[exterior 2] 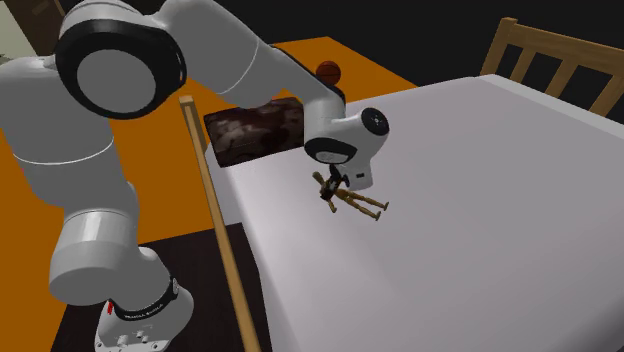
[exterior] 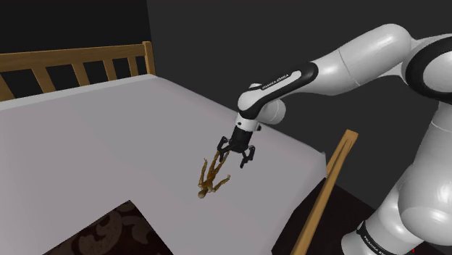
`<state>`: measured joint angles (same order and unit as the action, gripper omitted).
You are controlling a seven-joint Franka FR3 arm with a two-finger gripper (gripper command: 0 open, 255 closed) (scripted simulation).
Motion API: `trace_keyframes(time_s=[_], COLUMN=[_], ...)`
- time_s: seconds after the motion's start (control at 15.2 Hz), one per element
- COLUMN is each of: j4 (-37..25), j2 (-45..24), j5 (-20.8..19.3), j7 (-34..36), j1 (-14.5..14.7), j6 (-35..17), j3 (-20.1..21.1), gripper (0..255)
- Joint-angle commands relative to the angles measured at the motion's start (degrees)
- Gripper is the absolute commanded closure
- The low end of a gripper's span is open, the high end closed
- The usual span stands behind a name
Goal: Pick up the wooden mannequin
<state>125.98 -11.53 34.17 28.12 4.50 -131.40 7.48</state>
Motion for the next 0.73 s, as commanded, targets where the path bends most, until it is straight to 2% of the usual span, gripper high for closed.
trace_keyframes(time_s=[0.0, 0.4, 0.66], j4=[-3.6, -14.2, -14.5], j2=[-4.4, -16.4, -18.8], j5=[1.1, 4.1, 4.9], j7=[0.9, 3.6, 2.2], j1=[0.1, 0.4, 0.3], j6=[-1.5, -5.0, -6.9], j3=[0.0, 0.3, 0.7], gripper=[0, 0, 0])
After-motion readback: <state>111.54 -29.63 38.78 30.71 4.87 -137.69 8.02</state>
